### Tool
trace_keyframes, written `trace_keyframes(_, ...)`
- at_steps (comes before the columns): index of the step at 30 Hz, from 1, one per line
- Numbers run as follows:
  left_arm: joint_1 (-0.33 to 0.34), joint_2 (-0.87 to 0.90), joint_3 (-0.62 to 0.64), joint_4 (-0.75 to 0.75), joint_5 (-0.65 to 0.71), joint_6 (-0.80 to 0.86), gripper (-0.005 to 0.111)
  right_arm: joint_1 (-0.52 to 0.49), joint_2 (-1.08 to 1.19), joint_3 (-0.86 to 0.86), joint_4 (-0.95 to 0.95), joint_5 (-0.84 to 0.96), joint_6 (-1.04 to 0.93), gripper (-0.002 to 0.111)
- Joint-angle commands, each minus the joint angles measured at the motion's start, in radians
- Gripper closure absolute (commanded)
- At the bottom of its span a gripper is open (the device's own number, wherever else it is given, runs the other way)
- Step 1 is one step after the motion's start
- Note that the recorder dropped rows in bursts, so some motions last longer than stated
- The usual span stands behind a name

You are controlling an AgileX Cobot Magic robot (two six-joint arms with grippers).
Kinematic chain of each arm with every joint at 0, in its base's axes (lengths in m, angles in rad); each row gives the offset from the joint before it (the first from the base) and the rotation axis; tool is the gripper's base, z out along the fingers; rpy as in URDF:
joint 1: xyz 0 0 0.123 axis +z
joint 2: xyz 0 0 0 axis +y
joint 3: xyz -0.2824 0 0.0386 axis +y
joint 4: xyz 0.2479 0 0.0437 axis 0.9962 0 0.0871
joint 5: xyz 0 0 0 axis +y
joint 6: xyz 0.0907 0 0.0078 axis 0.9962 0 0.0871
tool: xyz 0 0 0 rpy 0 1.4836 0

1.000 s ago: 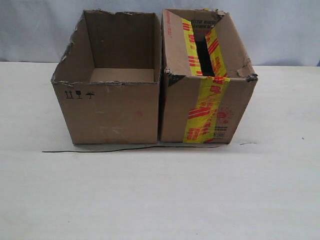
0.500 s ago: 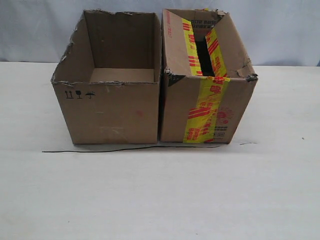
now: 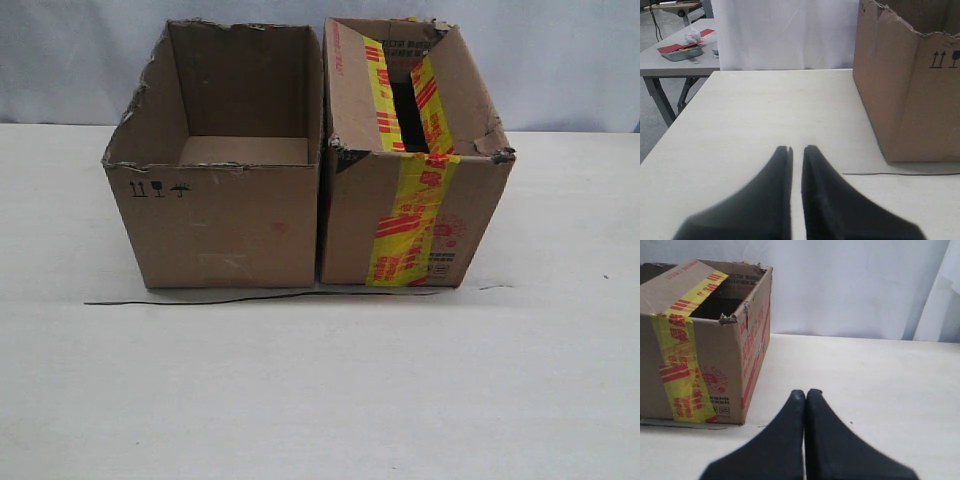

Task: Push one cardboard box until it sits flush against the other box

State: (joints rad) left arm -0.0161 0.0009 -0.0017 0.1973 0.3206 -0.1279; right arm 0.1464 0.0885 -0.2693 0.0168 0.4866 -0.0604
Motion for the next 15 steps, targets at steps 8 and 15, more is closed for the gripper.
trace_keyframes(8,-0.008,-0.001,0.002,-0.007,-0.012,-0.004,0.107,-0.009,-0.007,0.025,0.002,0.016,-0.005,0.108)
trace_keyframes(15,-0.008,-0.001,0.002,-0.007,-0.012,-0.004,0.107,-0.009,-0.088,0.167,-0.058,-0.185,-0.005,0.108)
